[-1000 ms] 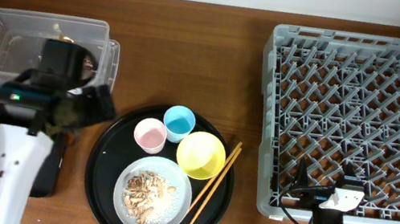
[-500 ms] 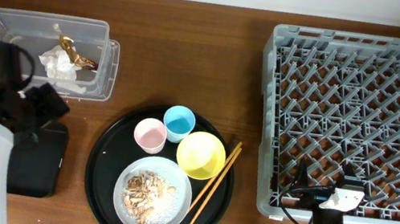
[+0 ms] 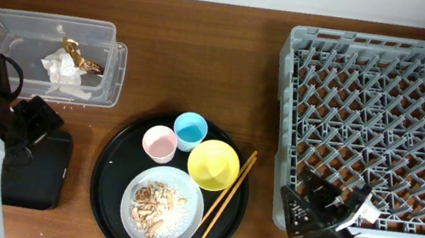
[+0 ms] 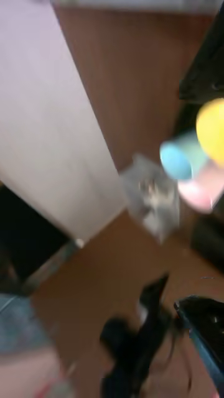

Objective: Sort waste into correct bins and load items into the dishwasher rack
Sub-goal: 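Reach the right gripper to the pink cup and grasp it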

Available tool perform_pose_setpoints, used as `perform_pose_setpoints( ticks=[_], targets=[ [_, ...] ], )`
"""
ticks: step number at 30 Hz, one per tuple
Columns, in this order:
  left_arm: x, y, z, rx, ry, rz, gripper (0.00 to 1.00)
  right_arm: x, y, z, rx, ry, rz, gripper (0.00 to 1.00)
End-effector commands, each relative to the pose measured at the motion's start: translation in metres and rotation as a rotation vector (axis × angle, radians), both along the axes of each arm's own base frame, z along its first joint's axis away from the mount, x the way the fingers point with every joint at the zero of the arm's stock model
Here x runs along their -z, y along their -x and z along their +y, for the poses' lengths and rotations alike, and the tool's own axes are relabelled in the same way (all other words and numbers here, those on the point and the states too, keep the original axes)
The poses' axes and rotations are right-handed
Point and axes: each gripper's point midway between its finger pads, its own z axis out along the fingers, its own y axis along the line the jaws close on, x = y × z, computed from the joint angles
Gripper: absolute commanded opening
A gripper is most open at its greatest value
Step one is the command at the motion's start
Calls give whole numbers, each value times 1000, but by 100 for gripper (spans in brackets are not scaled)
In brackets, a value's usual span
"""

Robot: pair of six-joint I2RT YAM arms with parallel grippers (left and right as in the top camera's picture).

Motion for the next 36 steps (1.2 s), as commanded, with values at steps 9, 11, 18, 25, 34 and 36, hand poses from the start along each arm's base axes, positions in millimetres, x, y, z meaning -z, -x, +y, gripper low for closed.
perform_pose_setpoints(
  ticks=[9, 11, 18, 25, 34, 36],
  targets=[
    [-6, -3, 1, -14, 3, -21, 99, -63, 33, 15, -192, -211, 6, 99],
    [-6, -3, 1, -14, 3, -21, 99, -82, 36, 15, -181, -162, -53, 99],
    [-6, -3, 1, -14, 3, -21, 99, -141, -15, 18, -159, 43, -15, 99],
    [-6, -3, 1, -14, 3, -21, 99, -157, -67, 85, -263, 166, -2, 99],
    [-6, -3, 1, -14, 3, -21, 99, -69, -84, 232, -234, 979, 241, 99],
    [-6, -3, 1, -14, 3, -21, 99, -46, -79, 256, -225, 1129, 274, 99]
  ],
)
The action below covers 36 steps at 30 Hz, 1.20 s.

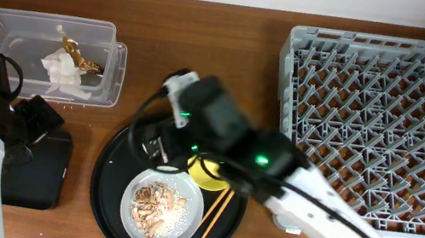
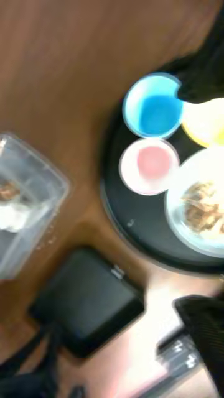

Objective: Sort waste into correct bins and load items into the dishwasher rack
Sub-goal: 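Reach the right gripper to the pink cup and grasp it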

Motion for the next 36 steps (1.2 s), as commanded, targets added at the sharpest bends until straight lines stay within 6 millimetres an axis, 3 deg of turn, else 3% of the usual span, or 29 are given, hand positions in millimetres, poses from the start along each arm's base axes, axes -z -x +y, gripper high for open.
perform_pose_setpoints(
  ticks=[1, 3, 5, 8, 11, 15, 24, 27, 31, 36],
  targets=[
    [-5, -1, 3, -16, -6, -14, 99, 18, -14, 23, 26, 174, -106, 99],
    [-5, -1, 3, -16, -6, -14, 99, 50, -12, 40, -4, 222, -72, 99],
    [-5, -1, 3, -16, -6, -14, 99, 68, -1, 55, -73, 199, 6, 99],
    [-5, -1, 3, -16, -6, -14, 99, 73, 9, 63, -122, 169, 57, 99],
    [-5, -1, 3, -16, -6, -14, 99, 89, 10, 66, -124, 192, 89, 99],
    [-5, -1, 3, -16, -6, -14, 99, 106, 25, 81, -199, 159, 182, 99],
    [-5, -1, 3, -16, -6, -14, 99, 108, 22, 79, -184, 174, 170, 99],
    [-5, -1, 3, -16, -6, -14, 99, 135, 12, 73, -135, 273, 138, 99],
    [-5, -1, 3, -16, -6, -14, 99, 184, 8, 74, -122, 368, 166, 91],
    [-5, -1, 3, -16, -6, -14, 99, 189, 3, 79, -115, 361, 150, 80]
  ],
)
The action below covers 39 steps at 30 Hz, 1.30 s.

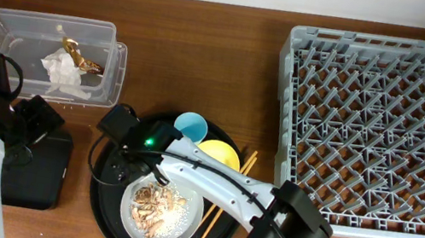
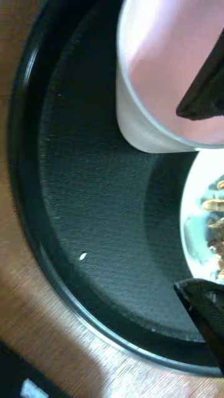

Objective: Sort waste into correct bins and load items into the dishwasher rack
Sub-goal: 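Reach the right gripper to the pink cup and grasp it, then carry the pink cup to the dishwasher rack and set it down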

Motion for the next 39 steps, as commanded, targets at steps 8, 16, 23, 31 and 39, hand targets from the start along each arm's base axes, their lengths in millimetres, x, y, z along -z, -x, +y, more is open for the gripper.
perform_pose_setpoints(
  ticks=[8, 16, 23, 31, 39],
  targets=[
    [-5, -1, 3, -16, -7, -14, 99, -6, -5, 3, 16, 2, -47, 39],
    [-5, -1, 3, -16, -7, -14, 99, -6, -4, 4, 47, -12, -27, 18],
    [-5, -1, 3, -16, -7, -14, 99, -3, -12, -1, 78, 15, -66, 28],
    [-5, -1, 3, -16, -7, -14, 99, 2, -10, 0, 97, 11, -42, 5],
    [-5, -1, 3, -16, -7, -14, 99, -39, 2, 29, 41, -138, 28, 4]
  ],
)
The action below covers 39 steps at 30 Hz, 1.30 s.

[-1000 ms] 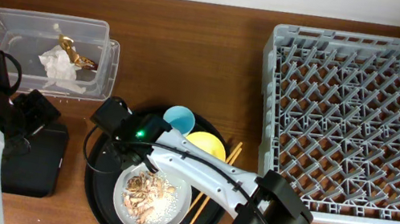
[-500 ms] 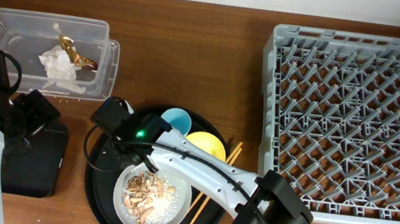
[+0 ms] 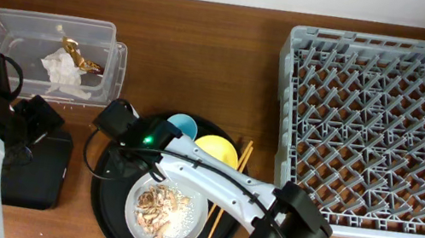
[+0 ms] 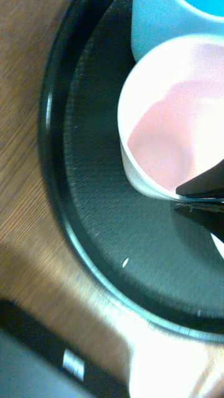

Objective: Sort waste into correct bins and load items into the dishwasher rack
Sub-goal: 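Carry the pink cup to the dishwasher rack and set it down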

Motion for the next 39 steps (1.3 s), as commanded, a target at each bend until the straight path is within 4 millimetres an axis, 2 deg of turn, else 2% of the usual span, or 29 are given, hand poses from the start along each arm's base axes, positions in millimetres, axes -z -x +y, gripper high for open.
perform_pose_setpoints(
  ticks=[1, 2, 4, 6, 8, 9, 10, 11, 12, 15, 16, 17, 18, 20, 22, 26, 29, 30, 32, 35, 37, 39],
  targets=[
    [-5, -1, 3, -16, -7, -14, 99, -33, 7, 18, -24, -100, 17, 4],
    [-5, -1, 3, -16, -7, -14, 99, -62, 6, 16, -20, -149, -4, 4],
    [-5, -1, 3, -16, -7, -14, 99, -80, 7, 13, -25, -188, 3, 4],
    [-5, -1, 3, -16, -7, -14, 99, -113, 7, 5, -31, -263, 14, 4],
    [-5, -1, 3, -16, -7, -14, 99, -154, -1, -12, -14, -349, -9, 4],
    [-5, -1, 3, -16, -7, -14, 99, -181, -10, -30, 11, -398, -34, 4],
    [-5, -1, 3, -16, -7, -14, 99, -203, -20, -52, 50, -426, -63, 4],
    [-5, -1, 3, -16, -7, -14, 99, -234, -40, -104, 155, -448, -110, 4],
    [-5, -1, 3, -16, -7, -14, 99, -243, -50, -132, 215, -447, -126, 4],
    [-5, -1, 3, -16, -7, -14, 99, -260, -79, -243, 421, -450, -128, 4],
    [-5, -1, 3, -16, -7, -14, 99, -257, -87, -282, 463, -454, -111, 4],
    [-5, -1, 3, -16, -7, -14, 99, -254, -92, -306, 501, -467, -88, 4],
    [-5, -1, 3, -16, -7, -14, 99, -247, -96, -339, 510, -519, -38, 4],
    [-5, -1, 3, -16, -7, -14, 99, -241, -99, -367, 492, -612, 15, 4],
    [-5, -1, 3, -16, -7, -14, 99, -225, -101, -391, 472, -753, 111, 4],
    [-5, -1, 3, -16, -7, -14, 99, -175, -102, -423, 602, -823, 315, 4],
    [-5, -1, 3, -16, -7, -14, 99, -149, -98, -426, 575, -908, 383, 4],
    [-5, -1, 3, -16, -7, -14, 99, -135, -95, -423, 579, -961, 431, 4],
    [-5, -1, 3, -16, -7, -14, 99, -125, -88, -415, 569, -1048, 470, 4],
    [-5, -1, 3, -16, -7, -14, 99, -100, -78, -409, 571, -1077, 495, 4],
    [-5, -1, 3, -16, -7, -14, 99, -91, -77, -409, 576, -1091, 502, 4],
    [-5, -1, 3, -16, -7, -14, 99, -81, -78, -416, 606, -1097, 516, 4]
  ],
)
